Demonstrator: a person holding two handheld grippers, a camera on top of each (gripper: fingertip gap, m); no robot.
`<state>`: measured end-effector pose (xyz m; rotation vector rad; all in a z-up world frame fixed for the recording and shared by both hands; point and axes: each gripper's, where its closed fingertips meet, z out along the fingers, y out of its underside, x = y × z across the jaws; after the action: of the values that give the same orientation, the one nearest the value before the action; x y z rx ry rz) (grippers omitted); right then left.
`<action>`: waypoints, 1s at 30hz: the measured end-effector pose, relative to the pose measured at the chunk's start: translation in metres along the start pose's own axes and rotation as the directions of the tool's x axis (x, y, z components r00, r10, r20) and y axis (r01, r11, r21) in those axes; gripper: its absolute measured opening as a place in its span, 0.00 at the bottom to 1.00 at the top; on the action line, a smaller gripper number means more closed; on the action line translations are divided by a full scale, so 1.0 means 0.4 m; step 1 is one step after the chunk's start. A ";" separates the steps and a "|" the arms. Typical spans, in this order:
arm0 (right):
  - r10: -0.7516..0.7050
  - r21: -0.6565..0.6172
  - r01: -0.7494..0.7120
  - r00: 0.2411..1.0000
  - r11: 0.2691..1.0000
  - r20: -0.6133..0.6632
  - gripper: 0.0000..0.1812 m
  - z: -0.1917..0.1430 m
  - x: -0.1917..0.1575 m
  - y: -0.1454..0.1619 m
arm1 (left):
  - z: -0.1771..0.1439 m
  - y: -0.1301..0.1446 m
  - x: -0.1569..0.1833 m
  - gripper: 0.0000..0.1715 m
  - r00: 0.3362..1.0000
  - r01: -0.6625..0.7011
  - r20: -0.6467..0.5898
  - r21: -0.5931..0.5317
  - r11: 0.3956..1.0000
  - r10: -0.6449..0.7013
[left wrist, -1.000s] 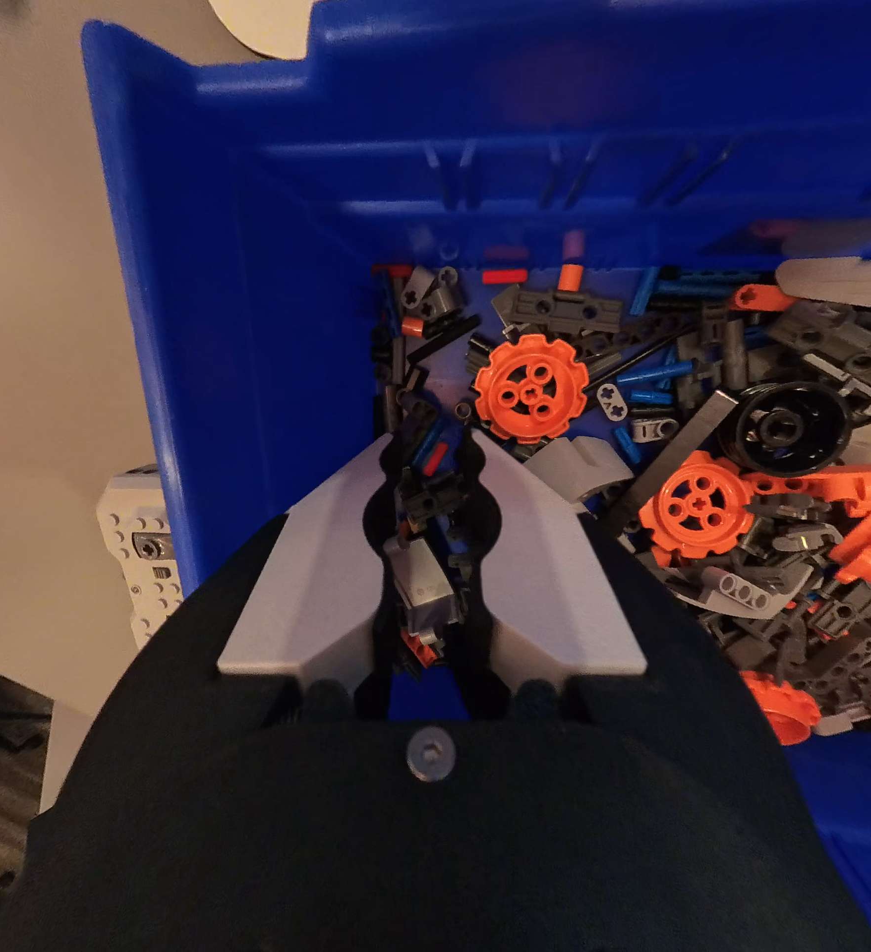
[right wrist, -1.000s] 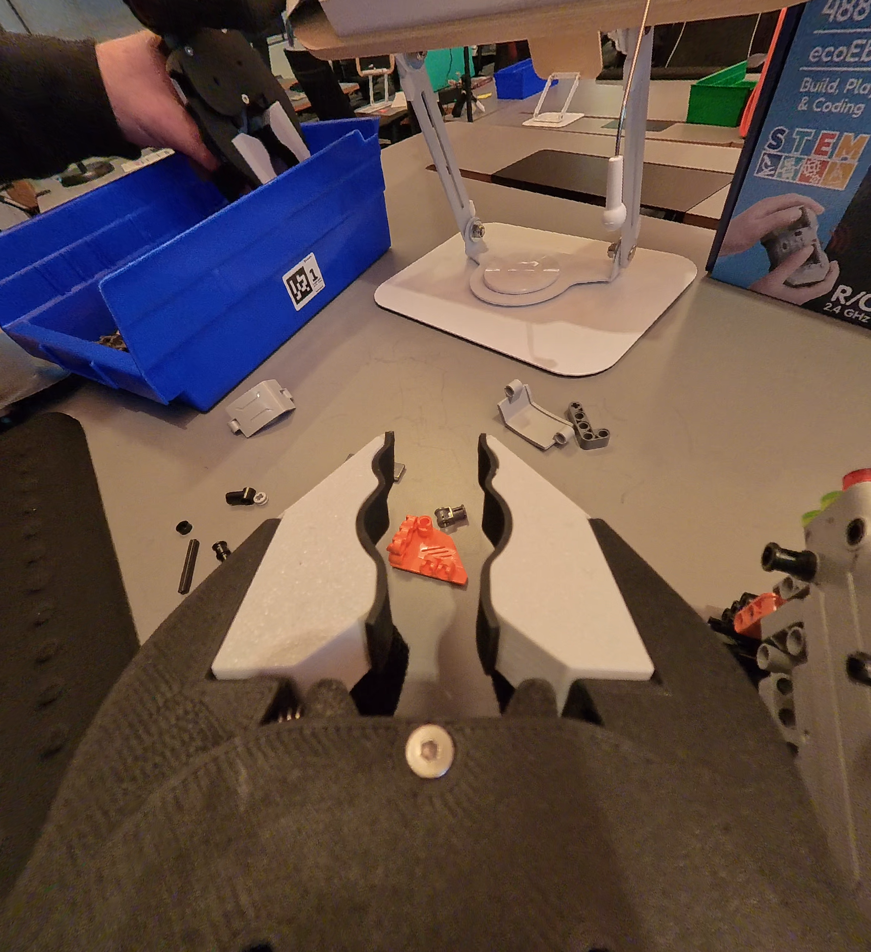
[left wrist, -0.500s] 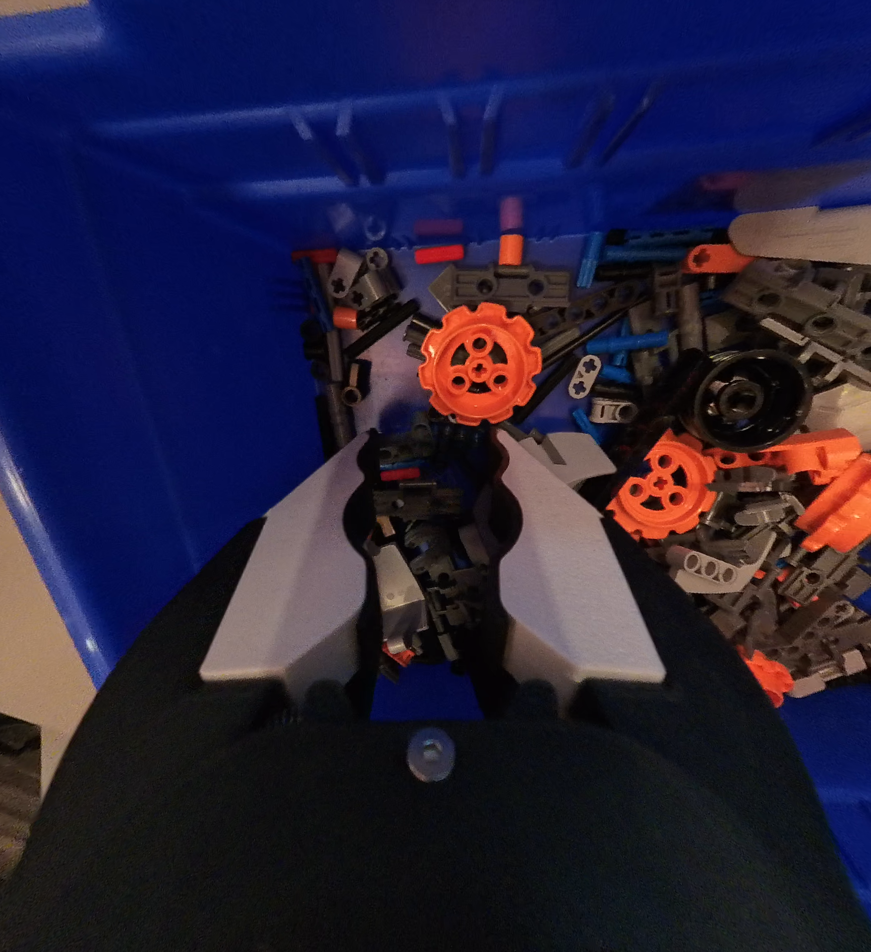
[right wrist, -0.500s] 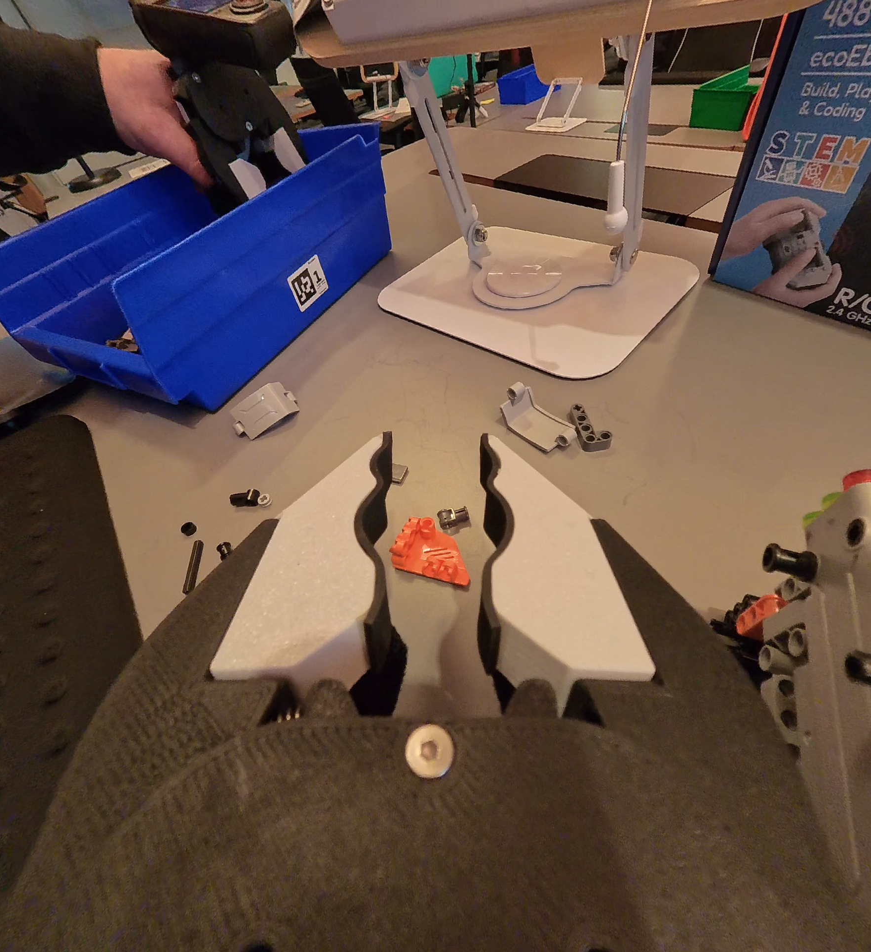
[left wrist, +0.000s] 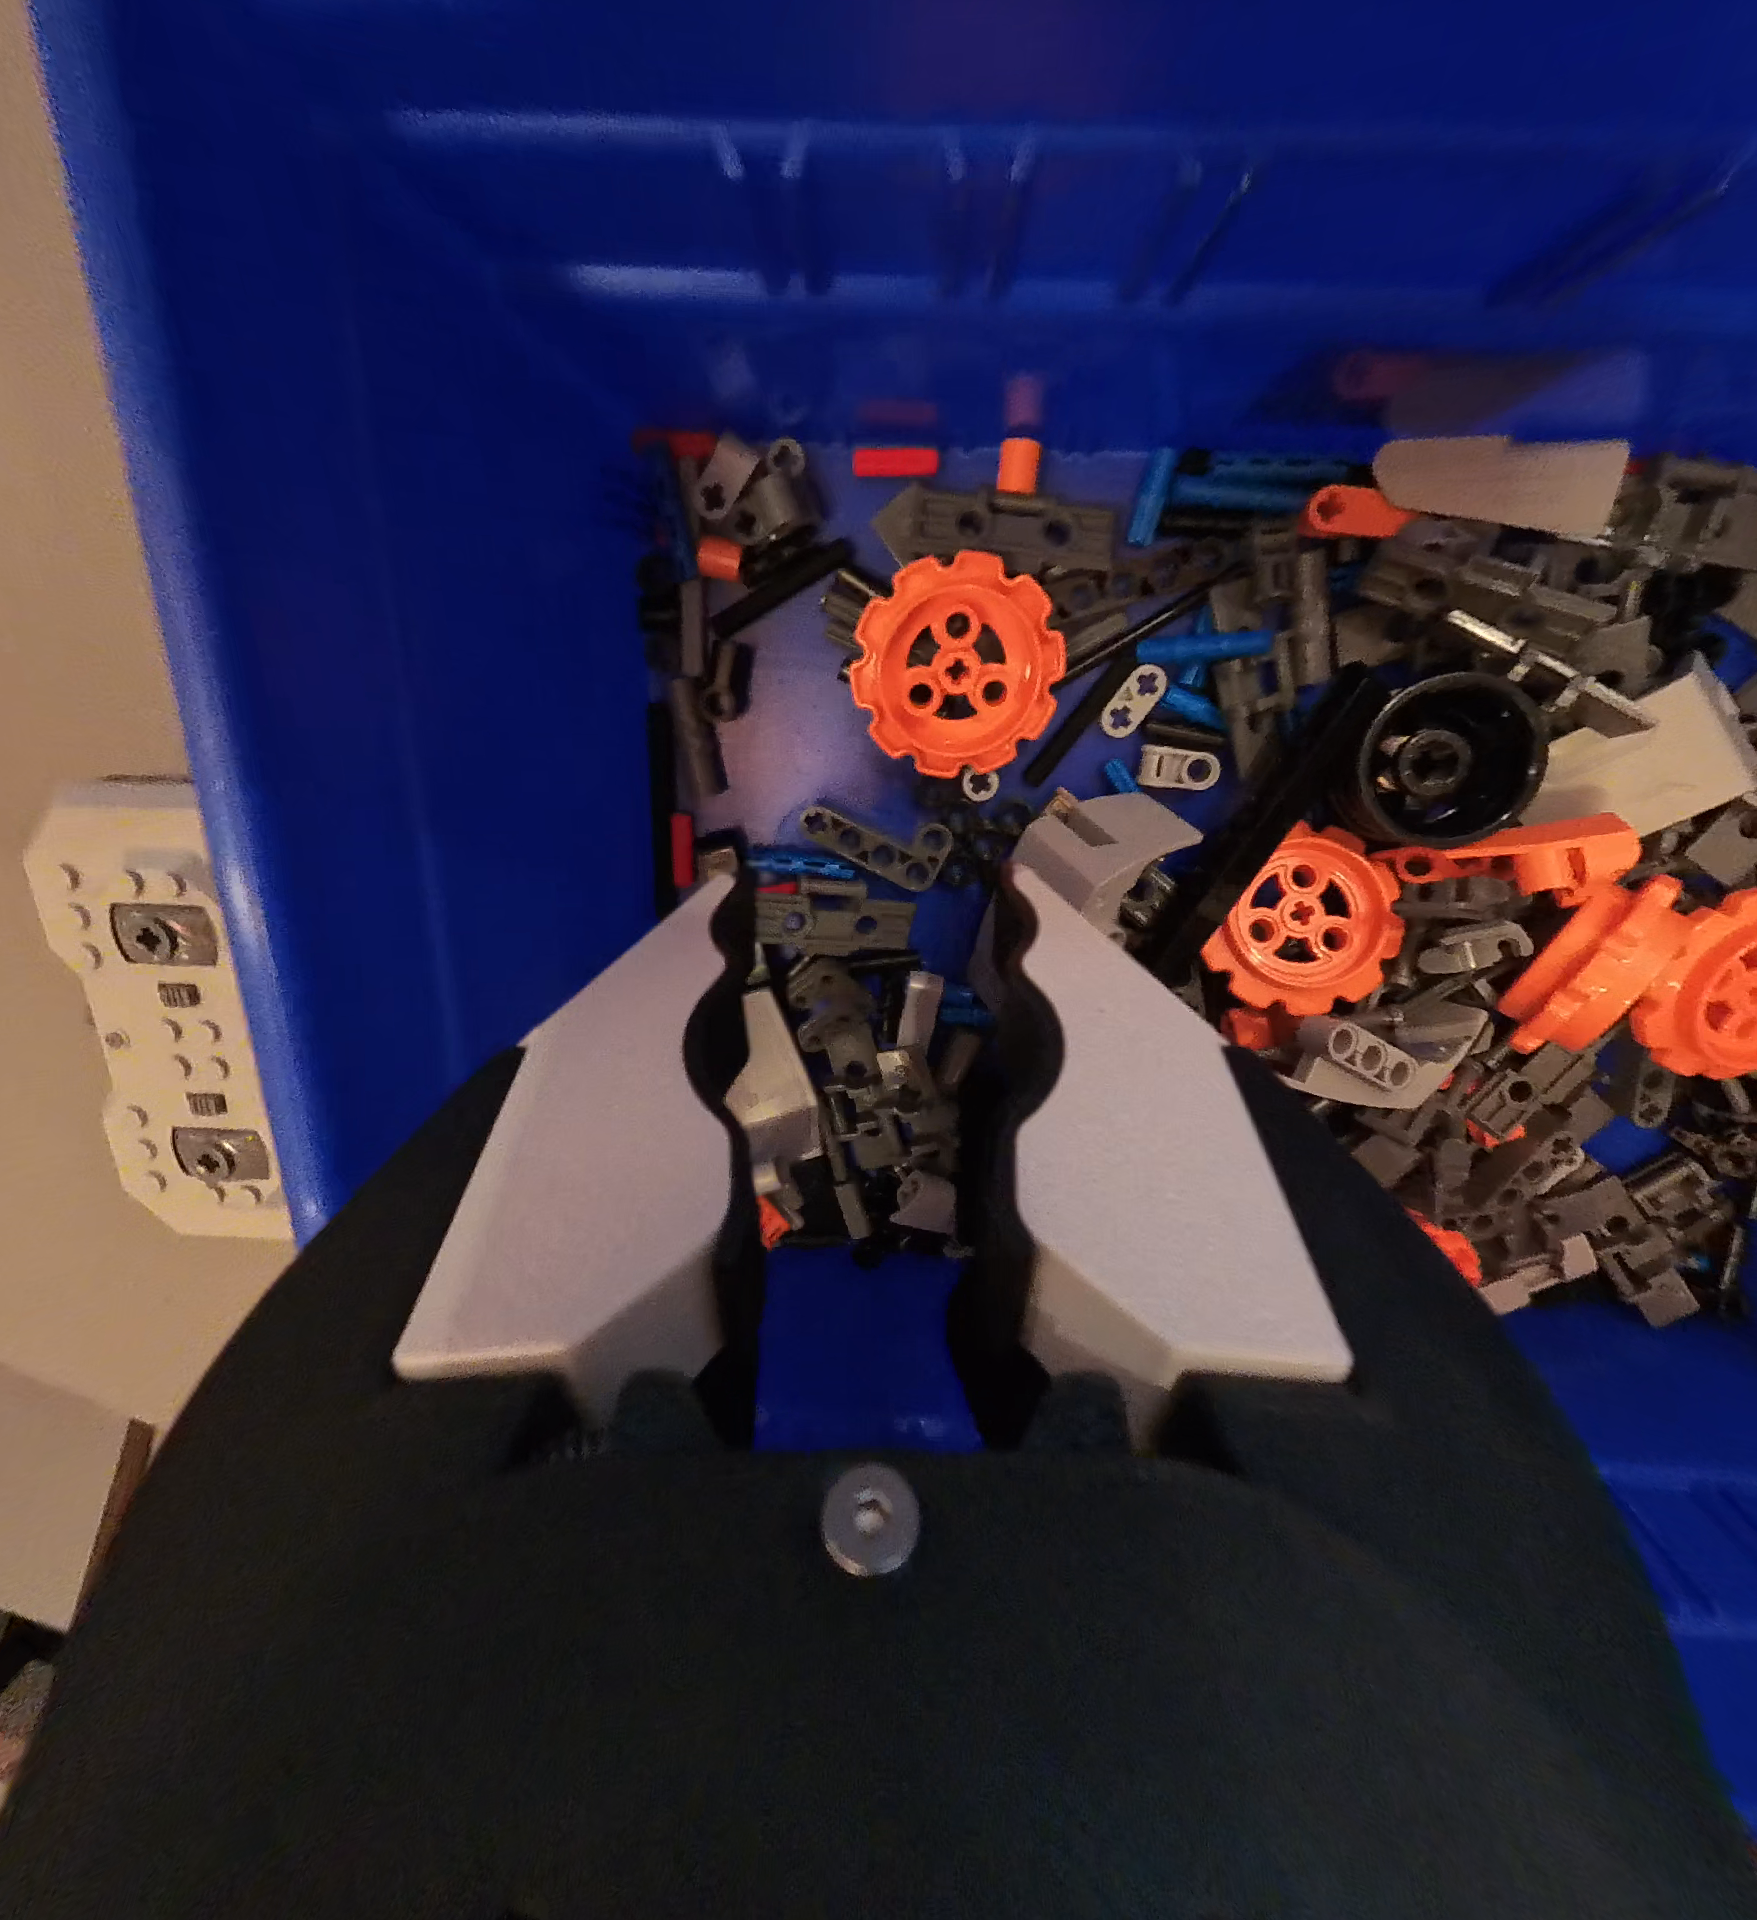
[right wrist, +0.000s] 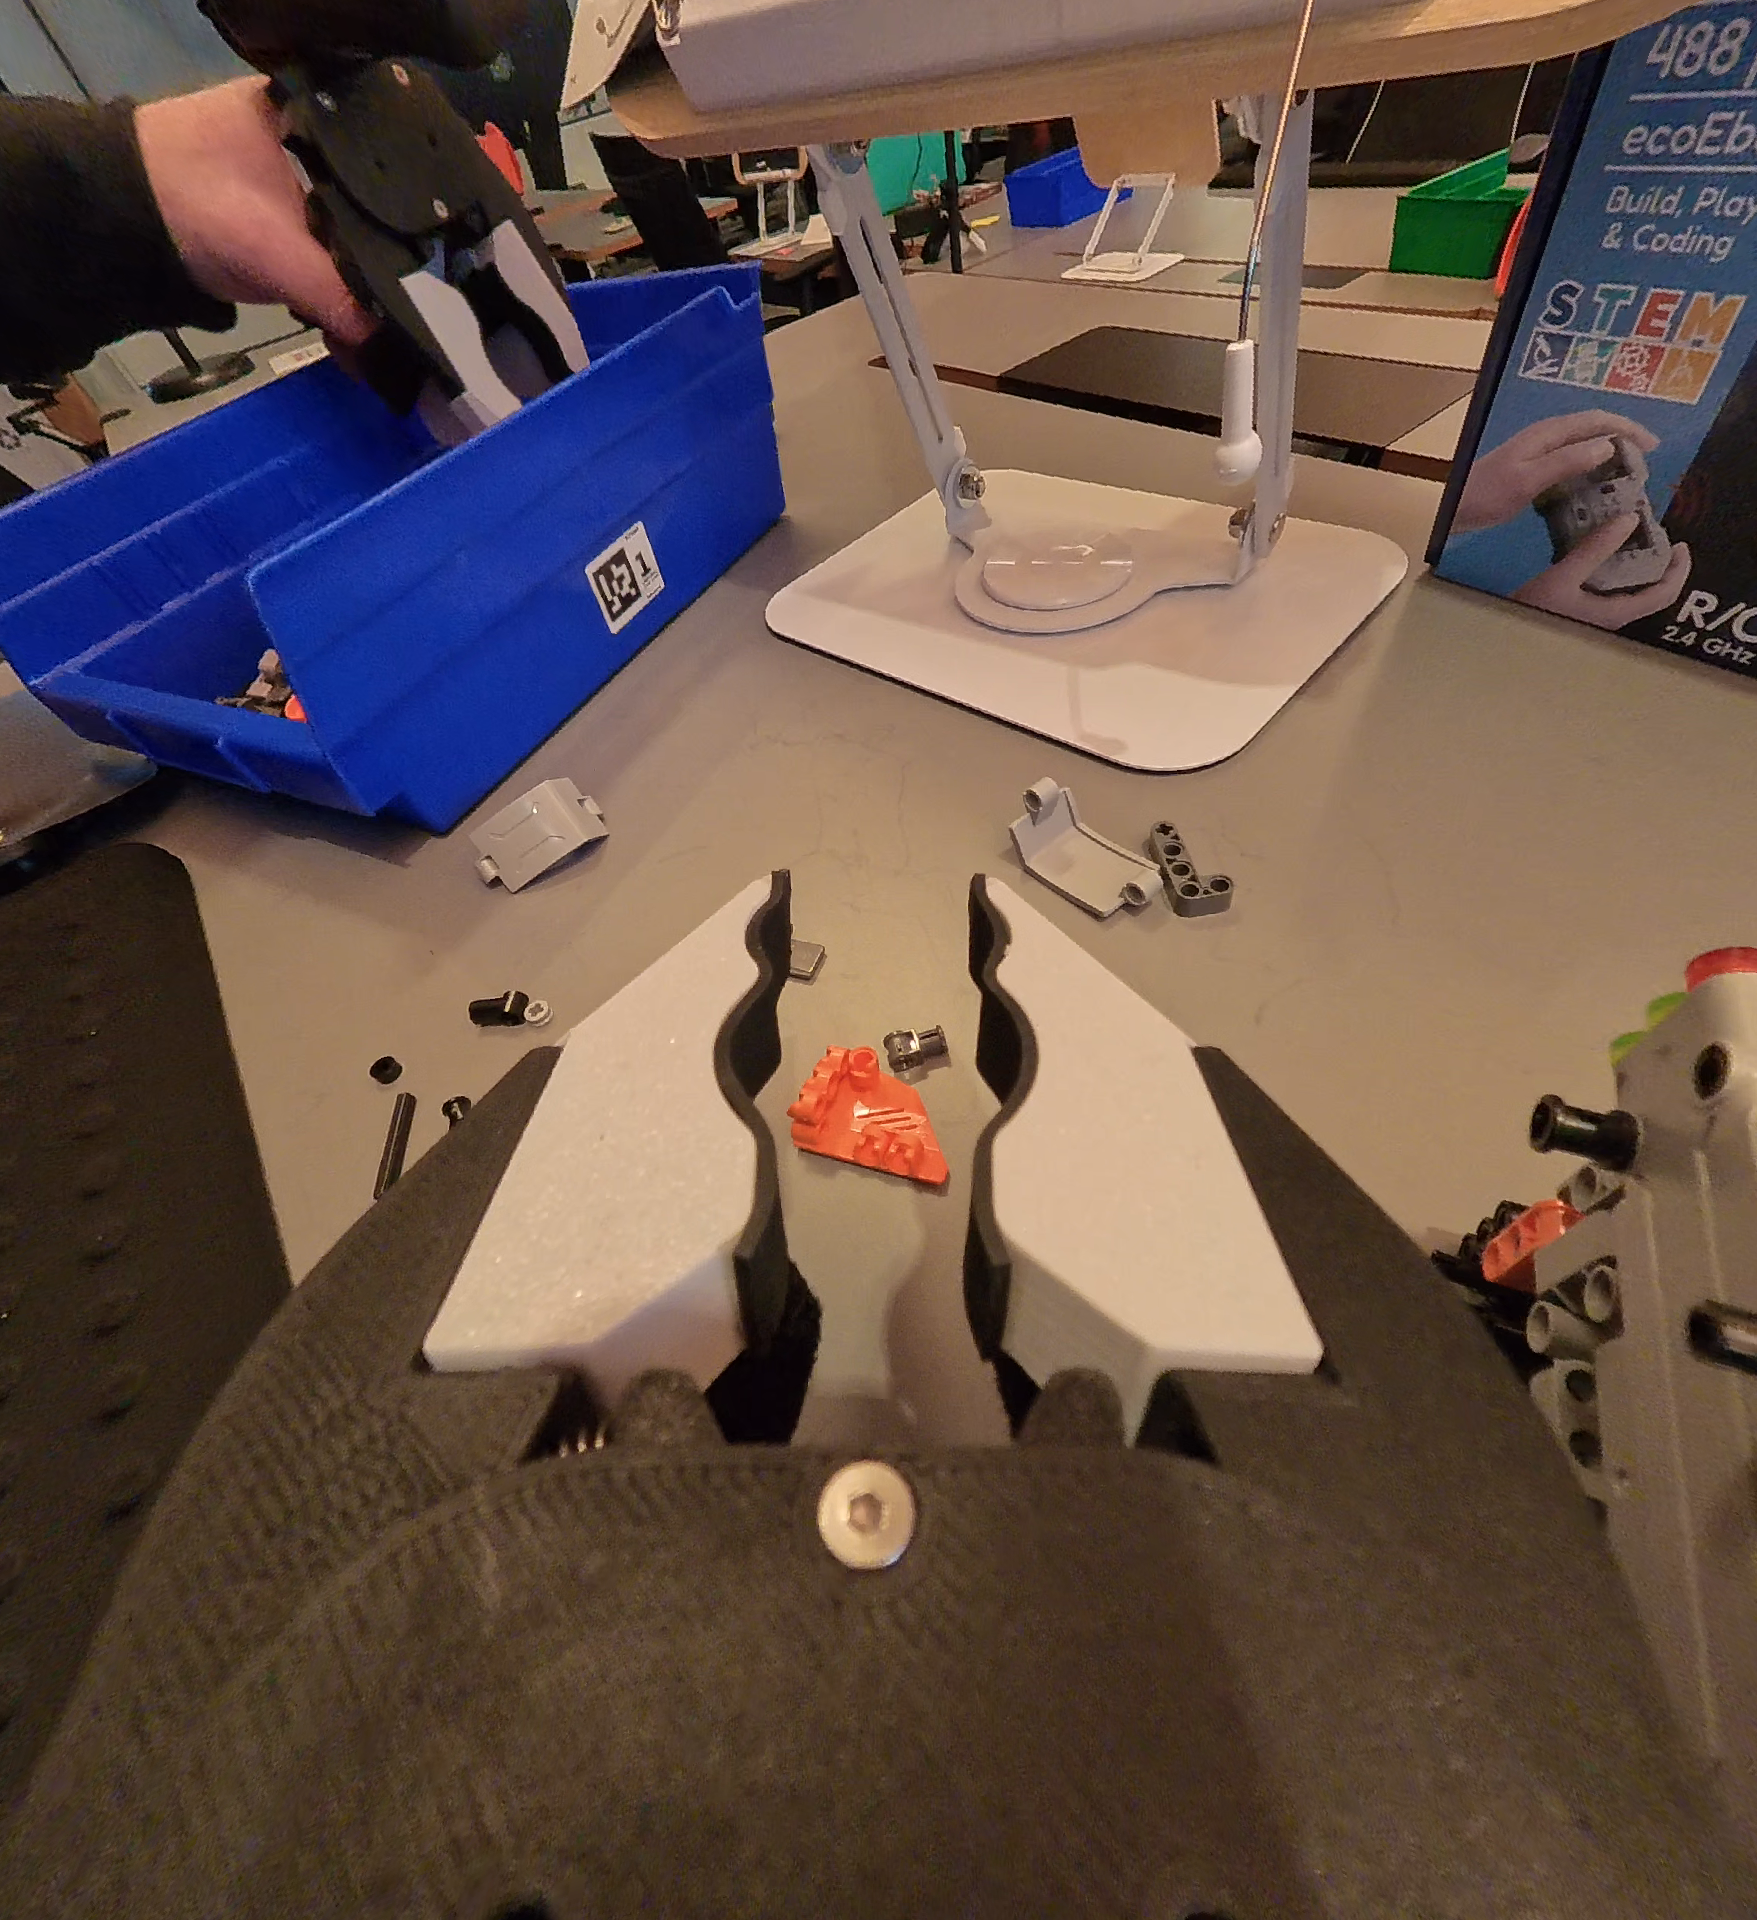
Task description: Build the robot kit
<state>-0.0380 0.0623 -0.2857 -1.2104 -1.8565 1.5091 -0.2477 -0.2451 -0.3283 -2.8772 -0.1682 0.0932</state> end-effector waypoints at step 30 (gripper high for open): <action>-0.008 -0.004 0.008 1.000 1.000 0.002 0.17 0.003 -0.005 0.002 | 0.057 0.054 -0.118 0.03 0.971 0.085 0.234 -0.115 0.990 -0.056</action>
<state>-0.0378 0.0600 -0.2865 -1.2024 -1.8646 1.5041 -0.2941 -0.2658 -0.3535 -2.9733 -0.3315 0.4179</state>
